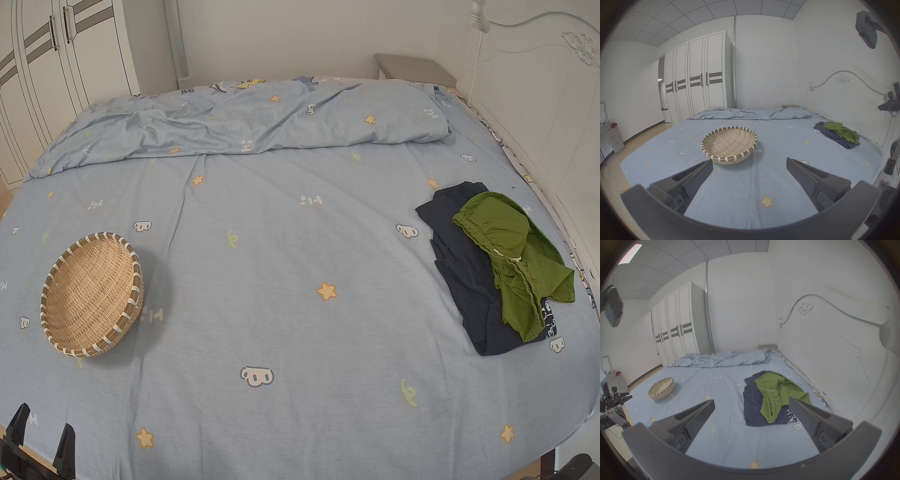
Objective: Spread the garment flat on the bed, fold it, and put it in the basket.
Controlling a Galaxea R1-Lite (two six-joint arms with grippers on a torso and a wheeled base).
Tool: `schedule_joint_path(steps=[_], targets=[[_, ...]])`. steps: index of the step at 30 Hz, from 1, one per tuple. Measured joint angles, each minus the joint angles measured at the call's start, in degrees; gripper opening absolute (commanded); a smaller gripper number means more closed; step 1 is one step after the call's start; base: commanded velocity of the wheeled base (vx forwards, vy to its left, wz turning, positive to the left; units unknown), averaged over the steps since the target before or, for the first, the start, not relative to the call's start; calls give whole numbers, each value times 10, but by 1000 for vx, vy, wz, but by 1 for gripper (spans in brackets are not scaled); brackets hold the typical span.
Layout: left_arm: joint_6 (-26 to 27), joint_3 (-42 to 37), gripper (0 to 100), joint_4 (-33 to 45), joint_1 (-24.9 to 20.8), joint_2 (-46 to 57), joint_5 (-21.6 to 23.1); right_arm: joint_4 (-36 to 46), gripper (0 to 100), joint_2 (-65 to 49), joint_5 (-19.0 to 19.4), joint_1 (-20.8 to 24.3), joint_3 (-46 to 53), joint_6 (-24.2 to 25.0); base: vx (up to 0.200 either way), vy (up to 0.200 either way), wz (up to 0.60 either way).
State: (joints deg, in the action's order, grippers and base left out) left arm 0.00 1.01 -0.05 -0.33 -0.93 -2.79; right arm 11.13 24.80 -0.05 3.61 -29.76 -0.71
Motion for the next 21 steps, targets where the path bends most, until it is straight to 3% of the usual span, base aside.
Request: schedule_joint_path(steps=[6, 21], targets=[[0, 0, 100, 0, 0, 0, 0, 14, 100, 155, -19, 8, -83, -9, 0, 0, 0], [0, 0, 100, 0, 0, 0, 0, 39, 100, 587, -123, 36, -321, -30, 0, 0, 0]])
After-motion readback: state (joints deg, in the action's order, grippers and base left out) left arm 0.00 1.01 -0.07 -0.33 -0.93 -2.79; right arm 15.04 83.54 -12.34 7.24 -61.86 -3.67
